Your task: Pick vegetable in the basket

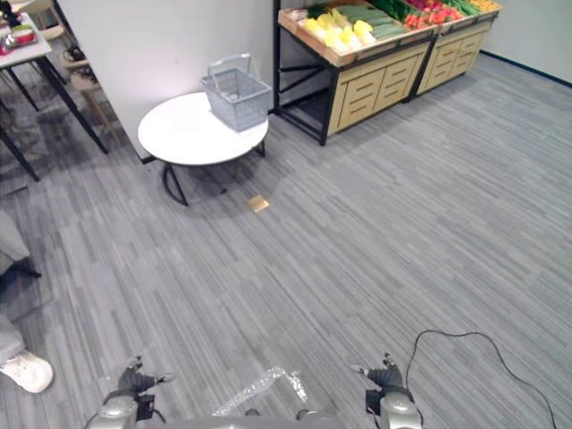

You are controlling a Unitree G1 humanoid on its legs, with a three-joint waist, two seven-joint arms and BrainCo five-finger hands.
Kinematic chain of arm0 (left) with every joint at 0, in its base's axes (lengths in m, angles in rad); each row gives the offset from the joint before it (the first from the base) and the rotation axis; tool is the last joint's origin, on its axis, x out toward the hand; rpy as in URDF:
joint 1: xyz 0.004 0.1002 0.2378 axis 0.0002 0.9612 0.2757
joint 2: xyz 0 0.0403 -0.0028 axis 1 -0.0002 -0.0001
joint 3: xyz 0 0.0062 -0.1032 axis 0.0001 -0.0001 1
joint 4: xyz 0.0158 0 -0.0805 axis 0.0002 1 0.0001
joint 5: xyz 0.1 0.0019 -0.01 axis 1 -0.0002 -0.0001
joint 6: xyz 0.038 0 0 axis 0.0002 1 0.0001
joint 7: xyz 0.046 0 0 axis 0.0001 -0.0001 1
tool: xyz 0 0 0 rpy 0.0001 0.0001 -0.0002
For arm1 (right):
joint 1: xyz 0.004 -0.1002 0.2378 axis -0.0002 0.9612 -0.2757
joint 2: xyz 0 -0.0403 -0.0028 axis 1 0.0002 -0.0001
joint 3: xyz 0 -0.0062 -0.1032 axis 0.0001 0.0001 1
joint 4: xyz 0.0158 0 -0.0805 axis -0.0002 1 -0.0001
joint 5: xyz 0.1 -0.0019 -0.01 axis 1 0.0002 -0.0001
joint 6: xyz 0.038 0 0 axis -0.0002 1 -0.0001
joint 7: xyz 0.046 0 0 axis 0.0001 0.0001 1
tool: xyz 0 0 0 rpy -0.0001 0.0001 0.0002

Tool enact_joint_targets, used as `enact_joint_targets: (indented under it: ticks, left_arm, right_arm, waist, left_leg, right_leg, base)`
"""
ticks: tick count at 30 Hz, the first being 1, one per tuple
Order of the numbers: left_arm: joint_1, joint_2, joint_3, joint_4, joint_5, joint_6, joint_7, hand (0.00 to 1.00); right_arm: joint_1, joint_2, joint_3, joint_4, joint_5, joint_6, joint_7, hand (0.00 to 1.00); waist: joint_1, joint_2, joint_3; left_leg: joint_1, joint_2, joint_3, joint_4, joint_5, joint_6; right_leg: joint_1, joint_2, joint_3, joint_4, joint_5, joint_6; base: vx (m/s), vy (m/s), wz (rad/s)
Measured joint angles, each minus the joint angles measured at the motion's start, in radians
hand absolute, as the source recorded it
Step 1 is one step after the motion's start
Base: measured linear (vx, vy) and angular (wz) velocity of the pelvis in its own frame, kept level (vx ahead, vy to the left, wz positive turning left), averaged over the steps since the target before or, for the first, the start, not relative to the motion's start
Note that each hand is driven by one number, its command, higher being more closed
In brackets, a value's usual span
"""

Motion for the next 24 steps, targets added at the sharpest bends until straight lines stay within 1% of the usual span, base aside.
enact_joint_targets:
  ticks: [10, 22, 24]
  left_arm:
    - [0.007, -0.003, 0.0, 0.0, -0.002, 0.0, 0.001, 0.0]
    - [0.006, -0.004, 0.0, 0.0, -0.013, 0.0, 0.002, 0.0]
    - [0.0, -0.004, -0.001, 0.001, -0.013, -0.001, 0.002, 0.0]
  right_arm:
    - [0.0, 0.0, 0.011, -0.023, -0.009, 0.0, -0.001, 0.0]
    - [0.0, 0.0, 0.009, -0.024, -0.005, 0.0, -0.002, 0.0]
    - [-0.004, 0.0, 0.007, -0.024, 0.003, 0.0, -0.002, 0.0]
  waist:
    - [-0.002, 0.001, 0.0]
    - [-0.004, 0.003, -0.002]
    - [-0.005, 0.007, -0.002]
  left_leg:
    - [0.001, 0.002, 0.02, -0.004, -0.003, -0.004]
    - [0.005, 0.001, 0.011, 0.0, -0.002, -0.004]
    - [-0.011, 0.002, 0.007, -0.001, 0.003, -0.004]
  right_leg:
    - [0.001, 0.002, 0.012, -0.011, 0.009, 0.004]
    - [0.015, 0.002, -0.002, -0.026, 0.012, 0.006]
    - [-0.007, 0.002, -0.003, -0.011, 0.01, 0.006]
  base:
    - [-0.02, -0.011, -0.04]
    - [-0.01, -0.013, 0.03]
    - [-0.04, -0.022, 0.04]
